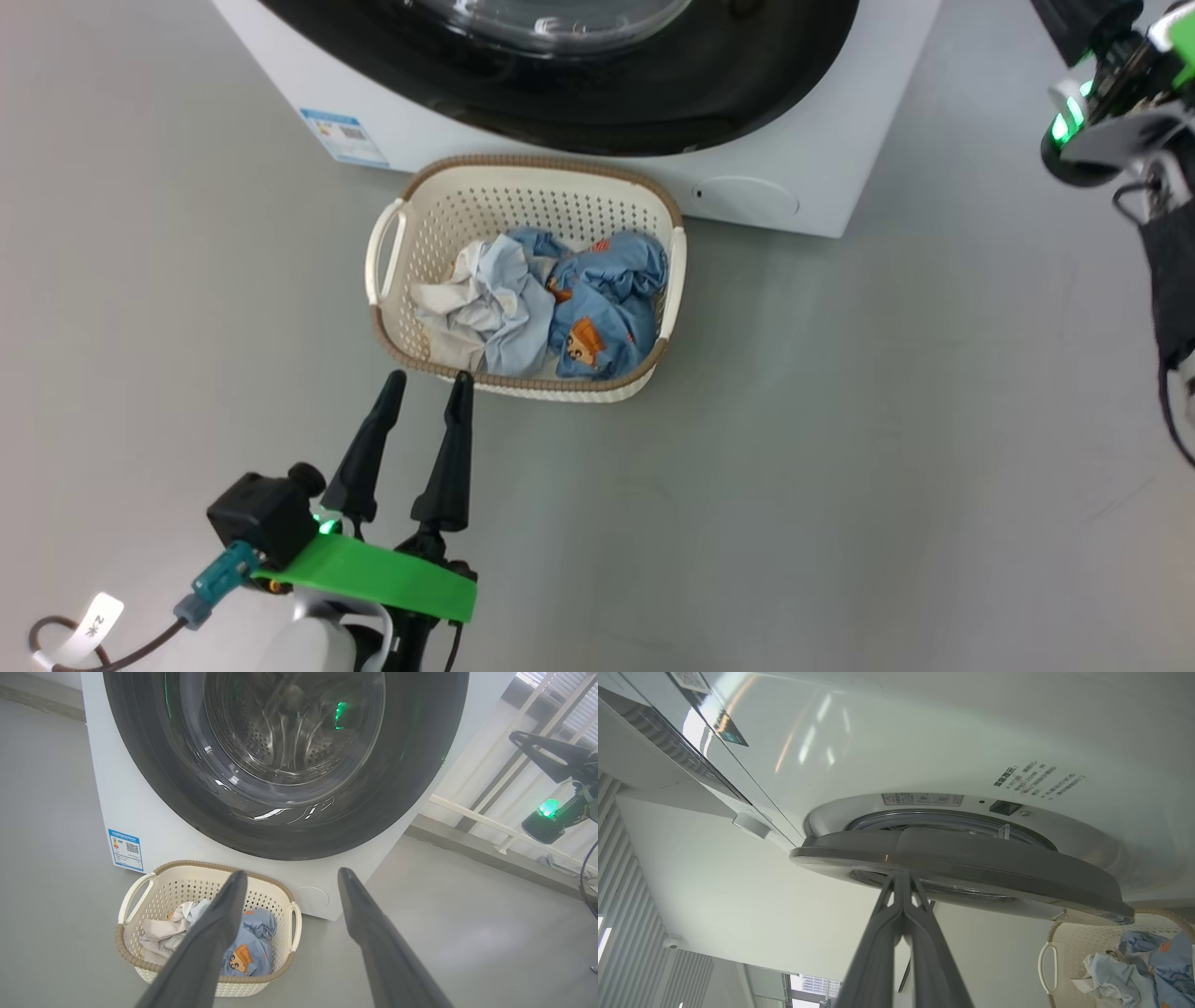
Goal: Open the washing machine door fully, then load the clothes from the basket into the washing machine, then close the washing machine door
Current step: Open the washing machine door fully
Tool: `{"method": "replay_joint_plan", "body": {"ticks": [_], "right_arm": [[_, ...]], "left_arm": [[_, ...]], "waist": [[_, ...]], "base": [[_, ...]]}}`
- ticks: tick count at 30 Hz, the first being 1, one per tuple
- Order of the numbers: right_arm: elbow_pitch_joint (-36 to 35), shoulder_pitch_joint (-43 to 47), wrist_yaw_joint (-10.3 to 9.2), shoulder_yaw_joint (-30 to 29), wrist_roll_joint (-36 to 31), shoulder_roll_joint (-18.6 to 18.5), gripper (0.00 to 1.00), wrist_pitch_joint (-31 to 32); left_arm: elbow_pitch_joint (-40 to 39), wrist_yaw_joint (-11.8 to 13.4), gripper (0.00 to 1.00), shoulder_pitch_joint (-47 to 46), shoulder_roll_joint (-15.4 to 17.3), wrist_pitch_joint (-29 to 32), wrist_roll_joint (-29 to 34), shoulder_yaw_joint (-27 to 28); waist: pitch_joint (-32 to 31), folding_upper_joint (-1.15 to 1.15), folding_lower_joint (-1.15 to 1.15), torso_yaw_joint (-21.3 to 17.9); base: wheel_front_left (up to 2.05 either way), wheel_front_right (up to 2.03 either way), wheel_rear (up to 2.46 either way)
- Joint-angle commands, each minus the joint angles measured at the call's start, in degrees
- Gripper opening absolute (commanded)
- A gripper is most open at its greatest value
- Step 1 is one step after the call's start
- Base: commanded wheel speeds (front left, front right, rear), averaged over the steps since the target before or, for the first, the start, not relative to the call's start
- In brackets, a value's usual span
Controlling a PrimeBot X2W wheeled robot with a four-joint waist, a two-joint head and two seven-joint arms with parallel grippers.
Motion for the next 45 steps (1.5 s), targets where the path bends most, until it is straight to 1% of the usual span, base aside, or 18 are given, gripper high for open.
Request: {"method": "replay_joint_plan", "body": {"ticks": [1, 4, 10, 16, 23, 36, 45], "right_arm": [[-0.7, -2.0, 0.57, 0.3, 0.5, 0.2, 0.00, 1.2], [1.5, -5.1, 0.57, 0.5, 0.5, 0.1, 0.00, 4.1], [5.0, -11.3, 0.57, 1.4, -0.6, -0.4, 0.00, 7.9], [7.7, -15.3, 0.57, 2.3, -2.1, -0.1, 0.00, 9.4], [9.5, -18.7, 0.57, 2.9, -3.9, 0.2, 0.00, 9.4], [10.0, -20.0, 0.57, 3.2, -5.7, 0.5, 0.00, 9.0], [8.0, -16.1, 0.57, 4.9, -6.8, 1.5, 0.00, 11.5]], "left_arm": [[-1.8, -0.1, 1.00, -1.5, 0.8, -0.4, -0.5, 1.4], [-2.5, -0.1, 1.00, -2.4, 0.8, -0.4, -0.7, 0.6], [-3.9, -0.1, 1.00, -4.7, 0.8, -0.4, -1.7, -1.0], [-5.0, -0.1, 1.00, -5.5, 0.8, -0.4, -2.5, -1.9], [-6.1, -0.1, 1.00, -6.4, 0.8, -0.4, -3.3, -2.7], [-6.6, -0.1, 1.00, -7.0, 0.8, -0.4, -3.7, -4.5], [-5.9, -0.1, 1.00, -6.1, 0.8, -0.4, -2.5, -4.4]], "waist": [[1.4, 0.00, 0.00, 0.9], [3.1, 0.00, 0.00, 1.4], [6.3, 0.00, 0.00, 2.8], [8.2, 0.00, 0.00, 4.0], [10.2, 0.00, 0.00, 5.4], [10.7, 0.00, 0.00, 7.1], [8.3, 0.00, 0.00, 6.3]], "base": [[0.00, 0.00, 0.00], [0.00, 0.00, 0.00], [0.00, 0.00, 0.00], [0.00, 0.00, 0.00], [0.00, 0.00, 0.00], [0.00, 0.00, 0.00], [0.00, 0.00, 0.00]]}}
